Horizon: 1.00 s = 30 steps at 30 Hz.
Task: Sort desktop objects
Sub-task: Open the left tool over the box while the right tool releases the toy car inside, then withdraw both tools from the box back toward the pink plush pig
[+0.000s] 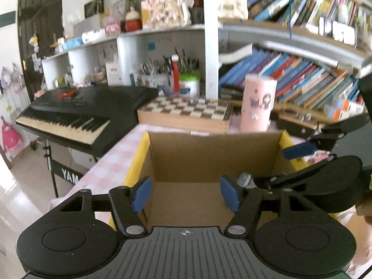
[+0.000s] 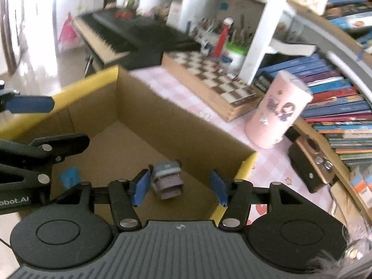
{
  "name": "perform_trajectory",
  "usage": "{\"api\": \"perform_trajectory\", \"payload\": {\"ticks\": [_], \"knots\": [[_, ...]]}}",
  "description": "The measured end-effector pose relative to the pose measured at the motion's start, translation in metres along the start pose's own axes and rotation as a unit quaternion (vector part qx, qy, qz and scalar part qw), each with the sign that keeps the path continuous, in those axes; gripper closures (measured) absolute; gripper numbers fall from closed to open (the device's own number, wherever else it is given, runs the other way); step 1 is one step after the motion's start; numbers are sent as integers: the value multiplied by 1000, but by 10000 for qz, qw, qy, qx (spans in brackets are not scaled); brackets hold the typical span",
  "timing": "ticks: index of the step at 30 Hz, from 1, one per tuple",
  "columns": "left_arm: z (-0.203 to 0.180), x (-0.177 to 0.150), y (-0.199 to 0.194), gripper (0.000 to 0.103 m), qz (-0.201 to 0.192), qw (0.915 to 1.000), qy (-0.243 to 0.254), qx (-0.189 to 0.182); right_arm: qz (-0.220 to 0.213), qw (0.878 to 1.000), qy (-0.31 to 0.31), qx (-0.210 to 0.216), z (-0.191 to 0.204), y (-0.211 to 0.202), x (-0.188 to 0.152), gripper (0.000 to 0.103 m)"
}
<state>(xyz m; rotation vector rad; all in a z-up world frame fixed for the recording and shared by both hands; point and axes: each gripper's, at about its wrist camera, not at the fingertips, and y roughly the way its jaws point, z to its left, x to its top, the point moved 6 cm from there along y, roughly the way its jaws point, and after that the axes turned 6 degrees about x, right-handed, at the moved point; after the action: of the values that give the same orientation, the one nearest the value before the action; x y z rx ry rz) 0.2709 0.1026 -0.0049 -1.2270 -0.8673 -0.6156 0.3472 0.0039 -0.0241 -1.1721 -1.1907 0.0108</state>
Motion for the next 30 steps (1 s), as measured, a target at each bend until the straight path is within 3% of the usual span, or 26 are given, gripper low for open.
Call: {"api": "perform_trajectory", "payload": {"ticks": [6,16,21,30], "knots": [[10,6,-32,19,-370,9990,-232,67,-590,9973,422,-132,3,-46,1,42],[32,-9,-79,12,-646,9960,-588,200,-1305,9827,1157,-623,12,-111,-27,30],[41,-27,-96,9,-600,9954,-729,151,-1404,9747,1532,-830,21,-132,-54,28],[48,-67,-120,8,-350,9971,-683,2,-1263,9709,1745,-1048,59,-151,-98,26]]}}
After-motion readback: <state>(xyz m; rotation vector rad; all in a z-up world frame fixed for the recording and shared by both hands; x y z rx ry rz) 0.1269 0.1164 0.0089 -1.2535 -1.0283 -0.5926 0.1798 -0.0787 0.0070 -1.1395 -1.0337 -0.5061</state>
